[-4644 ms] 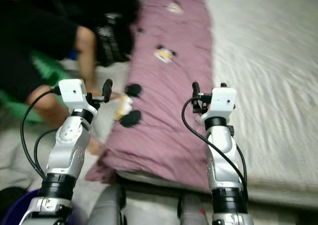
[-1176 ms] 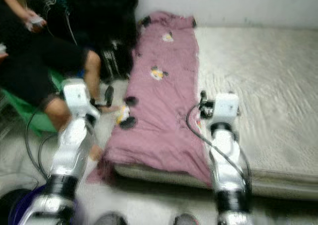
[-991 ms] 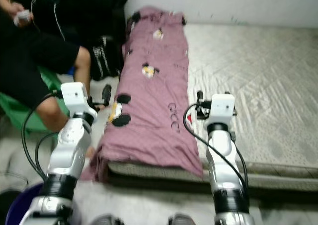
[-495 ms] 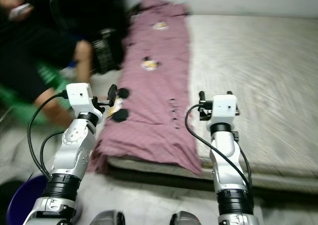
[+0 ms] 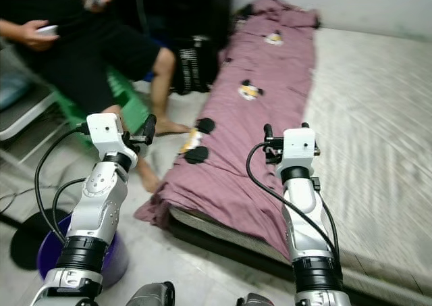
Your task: Clean up the room
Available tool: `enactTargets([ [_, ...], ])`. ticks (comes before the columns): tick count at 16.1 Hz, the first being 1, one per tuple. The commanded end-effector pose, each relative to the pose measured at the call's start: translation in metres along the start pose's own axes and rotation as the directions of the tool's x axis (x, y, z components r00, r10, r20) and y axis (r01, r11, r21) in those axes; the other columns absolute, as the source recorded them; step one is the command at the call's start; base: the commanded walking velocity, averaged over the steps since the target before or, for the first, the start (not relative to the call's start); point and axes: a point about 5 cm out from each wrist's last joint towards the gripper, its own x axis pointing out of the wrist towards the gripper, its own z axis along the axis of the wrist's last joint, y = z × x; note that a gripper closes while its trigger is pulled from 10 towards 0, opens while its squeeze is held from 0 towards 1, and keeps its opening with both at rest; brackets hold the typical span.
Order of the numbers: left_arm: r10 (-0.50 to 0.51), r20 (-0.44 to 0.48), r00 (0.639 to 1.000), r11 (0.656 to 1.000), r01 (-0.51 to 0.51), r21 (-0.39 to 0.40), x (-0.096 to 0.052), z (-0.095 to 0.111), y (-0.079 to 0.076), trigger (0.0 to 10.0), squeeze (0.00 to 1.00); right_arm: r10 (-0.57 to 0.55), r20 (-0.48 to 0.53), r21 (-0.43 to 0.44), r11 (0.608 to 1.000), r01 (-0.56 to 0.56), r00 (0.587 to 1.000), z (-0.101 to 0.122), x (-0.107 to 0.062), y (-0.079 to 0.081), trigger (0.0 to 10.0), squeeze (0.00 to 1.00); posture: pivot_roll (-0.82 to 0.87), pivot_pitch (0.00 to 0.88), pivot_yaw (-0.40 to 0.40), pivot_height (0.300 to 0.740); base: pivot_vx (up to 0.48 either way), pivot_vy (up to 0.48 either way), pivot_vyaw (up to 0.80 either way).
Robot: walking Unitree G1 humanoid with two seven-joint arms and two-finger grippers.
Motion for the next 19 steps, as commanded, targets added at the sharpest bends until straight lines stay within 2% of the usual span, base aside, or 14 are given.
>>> enactTargets([
  [1, -0.009, 0.019, 1.000, 1.000, 0.008, 0.020, -0.001, 0.005, 0.003, 10.0, 0.00, 0.014, 0.031, 0.006, 1.000, -0.014, 0.999, 0.007, 0.001, 0.004, 10.0, 0.00, -0.07, 0.000, 0.043, 0.740, 0.000, 0.000, 0.80],
  [3, -0.007, 0.024, 1.000, 0.998, 0.006, 0.065, -0.004, 0.005, 0.009, 10.0, 0.00, 0.018, 0.036, 0.008, 1.000, -0.018, 0.999, 0.008, 0.000, 0.003, 10.0, 0.00, -0.07, 0.000, 0.043, 0.740, 0.000, 0.000, 0.80],
  [4, 0.025, 0.008, 1.000, 0.996, -0.026, 0.090, -0.009, 0.001, 0.022, 10.0, 0.00, 0.017, 0.036, 0.011, 1.000, -0.018, 0.999, 0.007, -0.003, 0.003, 10.0, 0.00, -0.07, 0.000, 0.045, 0.740, 0.000, 0.000, 0.80],
  [6, 0.054, -0.007, 0.999, 0.994, -0.053, 0.092, -0.012, -0.003, 0.029, 10.0, 0.00, 0.026, 0.036, 0.011, 1.000, -0.027, 0.999, 0.007, -0.003, 0.004, 10.0, 0.00, -0.07, 0.000, 0.047, 0.740, 0.000, 0.000, 0.80],
  [12, 0.083, 0.007, 0.997, 0.994, -0.083, 0.077, -0.013, -0.003, 0.028, 10.0, 0.00, 0.085, 0.052, 0.026, 0.996, -0.087, 0.995, 0.012, 0.003, 0.013, 10.0, 0.00, -0.05, 0.000, 0.024, 0.740, 0.000, 0.000, 0.80],
  [16, 0.112, 0.002, 0.994, 0.990, -0.112, 0.083, -0.019, -0.007, 0.031, 10.0, 0.00, 0.141, 0.055, 0.023, 0.990, -0.142, 0.989, 0.012, 0.004, 0.022, 10.0, 0.00, -0.02, 0.000, 0.002, 0.740, 0.000, 0.000, 0.78],
  [19, 0.141, 0.009, 0.990, 0.987, -0.141, 0.081, -0.024, -0.006, 0.034, 10.0, 0.00, 0.176, 0.048, 0.044, 0.983, -0.178, 0.983, 0.012, 0.007, 0.029, 10.0, 0.00, 0.01, 0.000, -0.021, 0.740, 0.000, 0.000, 0.00],
])
